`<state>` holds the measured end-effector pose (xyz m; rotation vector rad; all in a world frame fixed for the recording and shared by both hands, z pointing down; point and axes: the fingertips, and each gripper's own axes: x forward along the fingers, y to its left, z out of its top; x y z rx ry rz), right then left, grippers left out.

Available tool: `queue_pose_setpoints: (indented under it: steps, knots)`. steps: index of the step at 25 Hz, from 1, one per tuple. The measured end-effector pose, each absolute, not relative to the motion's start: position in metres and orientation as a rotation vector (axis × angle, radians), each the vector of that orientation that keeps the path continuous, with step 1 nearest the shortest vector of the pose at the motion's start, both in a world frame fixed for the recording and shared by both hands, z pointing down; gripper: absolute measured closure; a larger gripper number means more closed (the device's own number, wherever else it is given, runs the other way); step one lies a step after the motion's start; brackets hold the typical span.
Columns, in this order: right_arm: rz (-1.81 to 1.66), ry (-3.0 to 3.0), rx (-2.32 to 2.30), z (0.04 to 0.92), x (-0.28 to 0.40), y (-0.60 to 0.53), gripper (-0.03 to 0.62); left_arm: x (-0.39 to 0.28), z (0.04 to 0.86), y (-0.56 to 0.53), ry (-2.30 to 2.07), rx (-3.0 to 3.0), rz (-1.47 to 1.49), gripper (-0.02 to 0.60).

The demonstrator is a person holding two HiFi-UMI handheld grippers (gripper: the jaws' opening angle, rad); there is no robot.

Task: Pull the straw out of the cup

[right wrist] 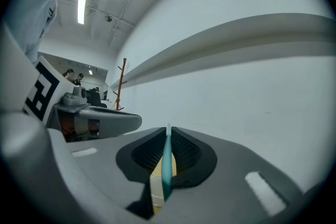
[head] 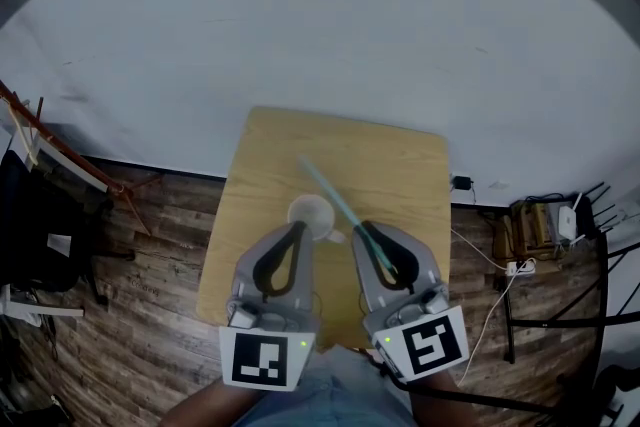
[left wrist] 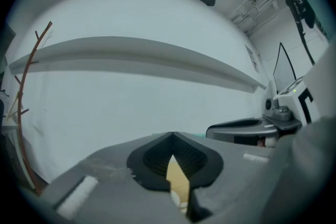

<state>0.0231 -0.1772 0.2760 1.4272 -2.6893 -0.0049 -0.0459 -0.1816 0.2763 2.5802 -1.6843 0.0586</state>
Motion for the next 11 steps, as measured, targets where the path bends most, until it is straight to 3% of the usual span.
queue_pose_setpoints:
  steps: [11]
  knots:
    - [-0.006, -2.688, 1.433, 0.276, 0.0188, -0.1804, 0.559, -0.0517, 0.2771, -0.1836, -1.68, 2.571, 0.056, 0.561]
